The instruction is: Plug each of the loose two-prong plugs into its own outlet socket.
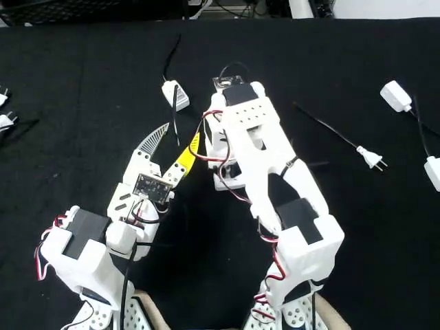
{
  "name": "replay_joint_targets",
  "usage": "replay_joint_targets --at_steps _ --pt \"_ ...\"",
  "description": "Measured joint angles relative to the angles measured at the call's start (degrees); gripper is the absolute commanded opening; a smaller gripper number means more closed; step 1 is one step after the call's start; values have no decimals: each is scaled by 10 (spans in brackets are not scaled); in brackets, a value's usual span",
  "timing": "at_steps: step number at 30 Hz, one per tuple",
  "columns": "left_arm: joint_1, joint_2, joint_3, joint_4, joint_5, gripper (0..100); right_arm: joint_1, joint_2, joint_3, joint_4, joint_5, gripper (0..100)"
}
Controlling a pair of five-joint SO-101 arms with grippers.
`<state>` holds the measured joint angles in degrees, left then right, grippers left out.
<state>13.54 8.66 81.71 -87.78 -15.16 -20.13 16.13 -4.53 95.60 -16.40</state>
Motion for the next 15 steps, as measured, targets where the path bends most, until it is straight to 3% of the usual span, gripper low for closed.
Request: replay_joint_targets --at_steps 15 --pt "0 0 0 0 0 238 -25 1 11 0 -4 12"
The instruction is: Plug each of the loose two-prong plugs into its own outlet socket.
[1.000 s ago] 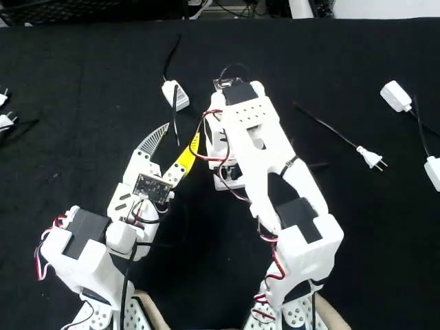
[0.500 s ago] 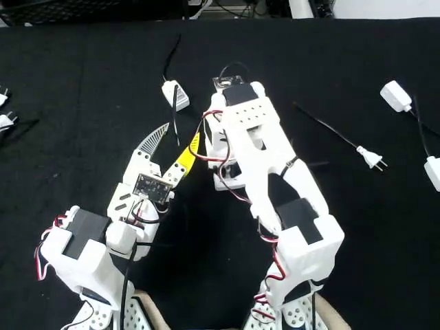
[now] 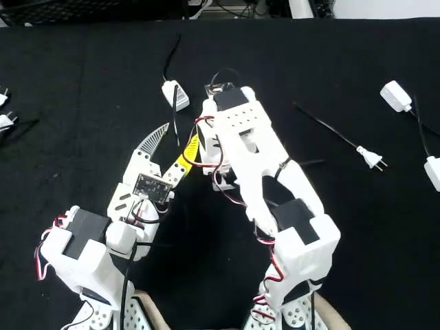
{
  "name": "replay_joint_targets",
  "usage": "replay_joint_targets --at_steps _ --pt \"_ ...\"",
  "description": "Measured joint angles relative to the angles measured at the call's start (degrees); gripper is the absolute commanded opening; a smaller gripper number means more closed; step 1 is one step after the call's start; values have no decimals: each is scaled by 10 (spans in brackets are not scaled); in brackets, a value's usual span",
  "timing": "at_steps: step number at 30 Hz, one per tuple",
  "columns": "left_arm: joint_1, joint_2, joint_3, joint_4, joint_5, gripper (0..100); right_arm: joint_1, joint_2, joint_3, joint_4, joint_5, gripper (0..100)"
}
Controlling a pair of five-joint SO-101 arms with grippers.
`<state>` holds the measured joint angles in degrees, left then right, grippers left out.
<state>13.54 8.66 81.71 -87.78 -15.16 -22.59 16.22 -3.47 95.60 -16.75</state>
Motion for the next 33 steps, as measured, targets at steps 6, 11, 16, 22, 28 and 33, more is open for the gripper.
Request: replay_joint_targets --at_steps 6,11,16,22,28,33 --pt "0 0 0 0 0 238 0 0 -33 42 30 12" --pt "0 0 0 0 0 238 0 -1 -51 42 54 13" --pt "-2 0 0 0 0 238 -13 -34 -56 42 101 13" --pt "-3 0 0 0 0 238 -34 -74 -56 42 131 13" --pt "-3 0 0 0 0 238 -36 -81 -80 42 154 13" --pt "-5 0 0 0 0 238 -50 -81 -113 42 155 13"
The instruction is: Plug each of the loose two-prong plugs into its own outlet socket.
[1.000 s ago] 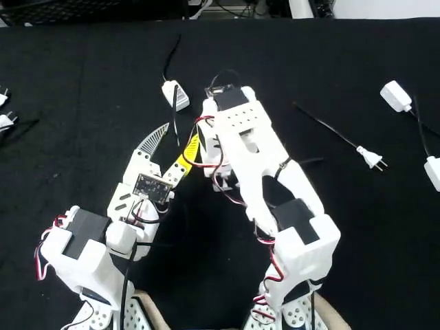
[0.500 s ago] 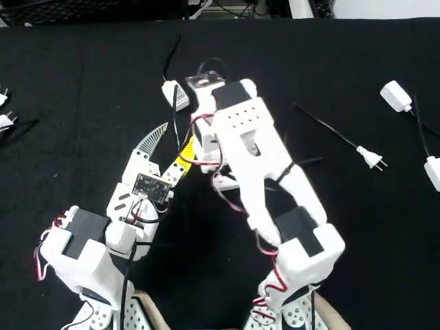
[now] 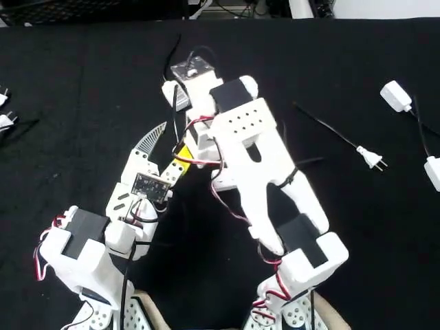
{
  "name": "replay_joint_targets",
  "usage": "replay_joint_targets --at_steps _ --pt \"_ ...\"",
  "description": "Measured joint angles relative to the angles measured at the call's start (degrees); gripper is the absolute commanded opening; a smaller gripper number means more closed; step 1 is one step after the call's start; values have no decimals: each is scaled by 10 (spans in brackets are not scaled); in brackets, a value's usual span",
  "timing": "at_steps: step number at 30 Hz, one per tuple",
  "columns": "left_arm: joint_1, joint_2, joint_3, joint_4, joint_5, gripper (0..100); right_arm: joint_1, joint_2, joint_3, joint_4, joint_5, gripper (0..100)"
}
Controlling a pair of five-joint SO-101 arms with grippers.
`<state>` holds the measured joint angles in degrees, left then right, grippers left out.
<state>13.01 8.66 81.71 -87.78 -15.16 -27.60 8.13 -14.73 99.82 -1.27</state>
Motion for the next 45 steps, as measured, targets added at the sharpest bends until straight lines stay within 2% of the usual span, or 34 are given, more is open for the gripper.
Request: replay_joint_targets --at_steps 8,21,27,37,42,45 --pt "-1 0 0 0 0 238 -21 0 -43 1 0 13" --pt "-1 0 0 0 0 238 -21 0 -10 -29 0 12" --pt "0 0 0 0 0 238 29 0 -7 -12 16 12" --pt "0 0 0 0 0 238 55 0 0 -8 28 18" --pt "-18 0 7 0 0 238 55 0 40 -50 28 125" --pt "-44 0 15 0 0 238 55 0 80 -85 28 148"
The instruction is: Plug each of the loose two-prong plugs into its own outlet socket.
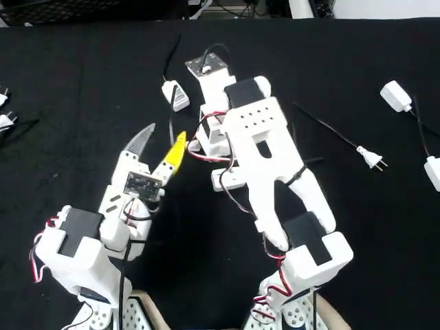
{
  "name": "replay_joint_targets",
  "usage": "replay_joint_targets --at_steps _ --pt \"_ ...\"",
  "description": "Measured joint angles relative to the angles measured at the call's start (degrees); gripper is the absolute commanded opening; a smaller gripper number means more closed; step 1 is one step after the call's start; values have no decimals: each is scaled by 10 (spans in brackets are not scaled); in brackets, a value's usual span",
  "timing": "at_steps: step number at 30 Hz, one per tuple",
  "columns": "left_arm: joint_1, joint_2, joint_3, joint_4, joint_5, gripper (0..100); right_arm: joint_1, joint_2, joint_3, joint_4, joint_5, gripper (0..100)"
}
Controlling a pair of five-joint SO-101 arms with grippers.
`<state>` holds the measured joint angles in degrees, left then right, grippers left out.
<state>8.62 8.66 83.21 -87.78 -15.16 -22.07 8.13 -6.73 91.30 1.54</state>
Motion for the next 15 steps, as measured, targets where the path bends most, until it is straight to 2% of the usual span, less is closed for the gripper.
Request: replay_joint_targets --at_steps 7,11,15 --pt "-58 0 7 -33 0 238 -1 0 57 -80 0 152" --pt "-63 0 7 -33 0 238 -9 0 62 -120 0 152" --pt "-63 0 7 -33 0 238 -18 0 62 -149 45 152"
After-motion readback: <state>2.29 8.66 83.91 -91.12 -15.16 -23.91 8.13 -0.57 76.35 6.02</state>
